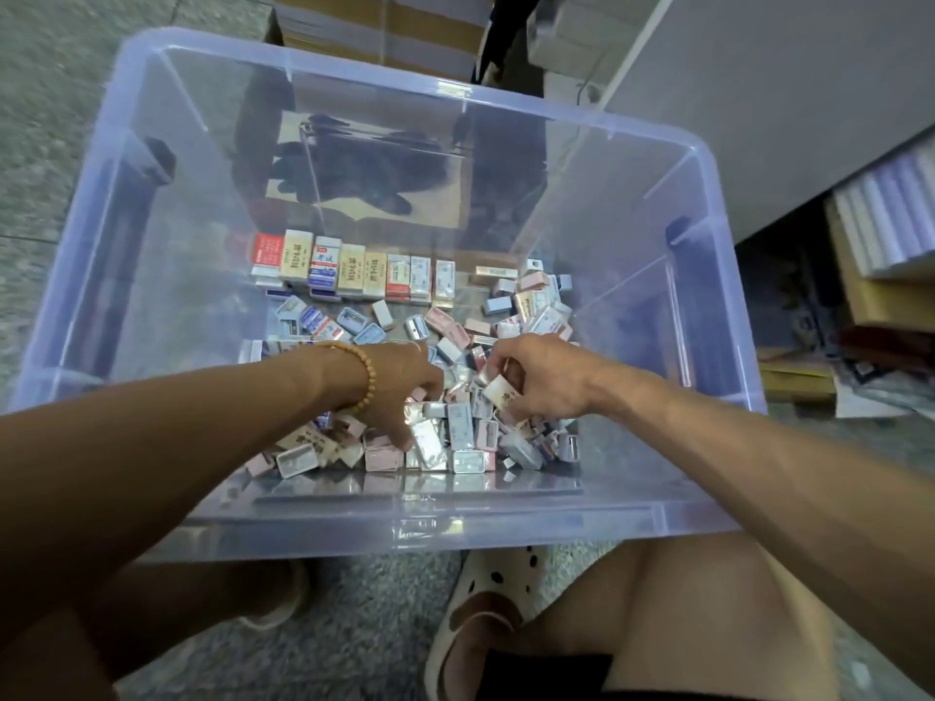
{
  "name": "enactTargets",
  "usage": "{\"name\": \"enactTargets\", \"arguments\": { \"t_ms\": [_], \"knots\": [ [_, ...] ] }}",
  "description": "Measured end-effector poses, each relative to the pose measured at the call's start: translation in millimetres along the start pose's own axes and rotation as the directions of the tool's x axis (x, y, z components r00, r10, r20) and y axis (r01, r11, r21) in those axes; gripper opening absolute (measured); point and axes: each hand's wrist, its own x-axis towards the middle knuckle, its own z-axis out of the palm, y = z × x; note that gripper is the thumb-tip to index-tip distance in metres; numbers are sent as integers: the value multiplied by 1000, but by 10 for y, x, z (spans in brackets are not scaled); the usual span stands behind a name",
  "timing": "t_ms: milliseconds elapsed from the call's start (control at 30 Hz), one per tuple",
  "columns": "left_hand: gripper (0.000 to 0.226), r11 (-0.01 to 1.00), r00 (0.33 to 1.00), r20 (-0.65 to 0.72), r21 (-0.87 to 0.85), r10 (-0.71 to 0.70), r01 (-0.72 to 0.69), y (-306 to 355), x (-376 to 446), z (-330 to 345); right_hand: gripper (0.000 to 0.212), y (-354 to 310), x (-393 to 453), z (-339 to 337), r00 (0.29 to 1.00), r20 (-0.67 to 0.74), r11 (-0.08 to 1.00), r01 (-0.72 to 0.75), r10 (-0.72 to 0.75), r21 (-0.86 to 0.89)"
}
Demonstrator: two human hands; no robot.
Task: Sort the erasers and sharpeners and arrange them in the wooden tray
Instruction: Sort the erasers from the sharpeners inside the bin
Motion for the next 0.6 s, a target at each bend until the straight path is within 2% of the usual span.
{"name": "enactTargets", "arguments": {
  "t_ms": [67, 133, 233, 367, 500, 600],
  "knots": [
    [77, 1000, 1000, -14, 28, 5, -5, 1, 18, 27, 44, -33, 46, 3, 998, -51, 999, 39, -39, -3],
    [95, 1000, 999, -30, 13, 11, -11, 10, 41, 51, 51, -43, 92, -26, 992, -98, 990, 63, -76, -127],
    [108, 1000, 1000, -20, -19, -14, 14, 75, 106, 61, 63, -29, 172, -79, 994, -62, 965, 66, -84, -255],
    [112, 997, 998, 30, -48, -55, 57, 197, 189, 24, 76, -17, 272, -191, 998, 1, 928, 51, -55, -370],
    [109, 957, 995, 21, -275, -92, 95, 139, 202, 11, 88, 12, 308, -256, 998, 47, 913, 62, -47, -402],
    [91, 888, 993, 63, -446, -96, 114, 69, 216, -23, 73, 23, 337, -272, 997, 75, 942, 50, -26, -332]
  ]
}}
